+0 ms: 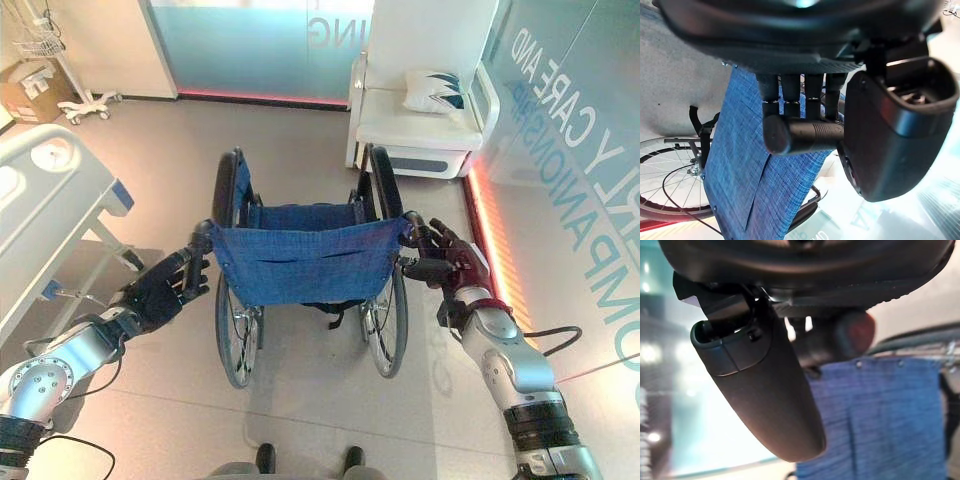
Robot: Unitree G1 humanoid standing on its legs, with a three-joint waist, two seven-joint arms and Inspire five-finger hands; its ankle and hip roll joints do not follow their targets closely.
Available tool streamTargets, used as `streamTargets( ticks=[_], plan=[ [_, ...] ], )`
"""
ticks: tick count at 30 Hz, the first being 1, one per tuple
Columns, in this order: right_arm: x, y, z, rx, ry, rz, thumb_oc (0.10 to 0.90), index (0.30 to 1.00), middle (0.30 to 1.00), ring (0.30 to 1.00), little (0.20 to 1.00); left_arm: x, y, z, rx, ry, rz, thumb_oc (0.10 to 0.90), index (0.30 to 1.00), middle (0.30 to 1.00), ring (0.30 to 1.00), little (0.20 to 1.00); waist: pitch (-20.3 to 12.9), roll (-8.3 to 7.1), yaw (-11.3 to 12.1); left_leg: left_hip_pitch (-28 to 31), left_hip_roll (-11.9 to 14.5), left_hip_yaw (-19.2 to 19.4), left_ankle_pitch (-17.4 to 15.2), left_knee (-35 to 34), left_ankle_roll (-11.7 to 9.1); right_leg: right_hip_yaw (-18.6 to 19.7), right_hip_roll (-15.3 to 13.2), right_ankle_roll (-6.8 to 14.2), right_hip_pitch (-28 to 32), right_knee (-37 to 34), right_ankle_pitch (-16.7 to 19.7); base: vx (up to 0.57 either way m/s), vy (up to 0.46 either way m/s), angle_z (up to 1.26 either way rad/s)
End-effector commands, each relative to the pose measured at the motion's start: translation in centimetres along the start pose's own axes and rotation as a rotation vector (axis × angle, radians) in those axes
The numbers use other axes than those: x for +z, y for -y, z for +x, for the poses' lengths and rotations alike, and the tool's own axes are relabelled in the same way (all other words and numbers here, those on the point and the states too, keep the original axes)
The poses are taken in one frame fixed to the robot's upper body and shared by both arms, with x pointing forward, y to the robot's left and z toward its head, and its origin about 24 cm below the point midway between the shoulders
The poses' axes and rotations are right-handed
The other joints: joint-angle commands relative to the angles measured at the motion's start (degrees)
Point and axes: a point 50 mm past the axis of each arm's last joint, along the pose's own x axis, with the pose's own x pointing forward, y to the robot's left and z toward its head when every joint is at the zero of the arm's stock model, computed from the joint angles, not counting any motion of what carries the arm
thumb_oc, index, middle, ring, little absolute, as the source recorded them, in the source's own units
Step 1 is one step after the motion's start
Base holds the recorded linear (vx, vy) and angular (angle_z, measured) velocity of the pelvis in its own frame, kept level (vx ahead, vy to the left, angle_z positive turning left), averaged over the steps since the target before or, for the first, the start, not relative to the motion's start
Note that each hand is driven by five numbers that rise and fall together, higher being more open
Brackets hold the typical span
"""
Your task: Push the wheelchair next to the bed
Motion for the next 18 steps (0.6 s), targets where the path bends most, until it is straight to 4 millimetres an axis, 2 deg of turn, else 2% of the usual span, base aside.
streamTargets(
  ticks=[1, 9, 10, 11, 18],
  plan=[
    [6.2, 0.7, 0.9, -0.058, 0.210, -0.150, 0.800, 0.900, 0.900, 0.900, 0.900, 4.3, 9.7, 0.7, -0.498, 0.149, 0.006, 0.400, 0.300, 0.300, 0.300, 0.300, -5.27, 0.74, -1.42, -0.40, 1.98, 0.79, -0.86, 0.19, -1.67, 0.26, -1.85, 1.59, 1.51, 0.09, -1.30, 0.06, -0.008, 0.03],
    [6.8, 0.7, 1.7, -0.104, 0.168, -0.207, 0.800, 0.900, 0.900, 0.900, 0.900, 3.6, 9.7, 1.1, -0.479, 0.118, 0.004, 0.400, 0.300, 0.300, 0.300, 0.300, -5.40, 0.45, -0.58, 0.24, 1.78, -0.42, -1.03, 0.19, -1.57, -0.03, -1.79, 1.56, 2.46, 0.09, -1.59, 0.05, -0.005, 0.01],
    [6.6, 0.8, 1.8, -0.108, 0.150, -0.216, 0.466, 0.399, 0.399, 0.399, 0.399, 3.4, 9.6, 1.2, -0.477, 0.116, 0.003, 0.400, 0.300, 0.300, 0.300, 0.300, -5.49, 0.38, -0.49, 0.32, 1.76, -0.50, -1.02, 0.19, -1.55, -0.12, -1.78, 1.57, 2.60, 0.09, -1.64, 0.04, -0.003, 0.02],
    [6.6, 0.8, 1.8, -0.110, 0.140, -0.222, 0.400, 0.300, 0.300, 0.300, 0.300, 3.4, 9.5, 1.2, -0.476, 0.114, 0.002, 0.400, 0.300, 0.300, 0.300, 0.300, -5.56, 0.35, -0.45, 0.37, 1.77, -0.51, -1.03, 0.19, -1.55, -0.16, -1.77, 1.58, 2.65, 0.09, -1.66, 0.06, -0.001, 0.01],
    [6.2, 0.7, 1.8, -0.093, 0.120, -0.248, 0.400, 0.300, 0.300, 0.300, 0.300, 2.9, 9.6, 1.0, -0.475, 0.107, 0.005, 0.400, 0.300, 0.300, 0.300, 0.300, -5.64, 0.27, -0.27, 0.72, 1.72, -0.97, -1.08, 0.19, -1.49, -0.40, -1.68, 1.60, 3.04, 0.09, -1.79, 0.03, 0.001, 0.00]
  ],
)
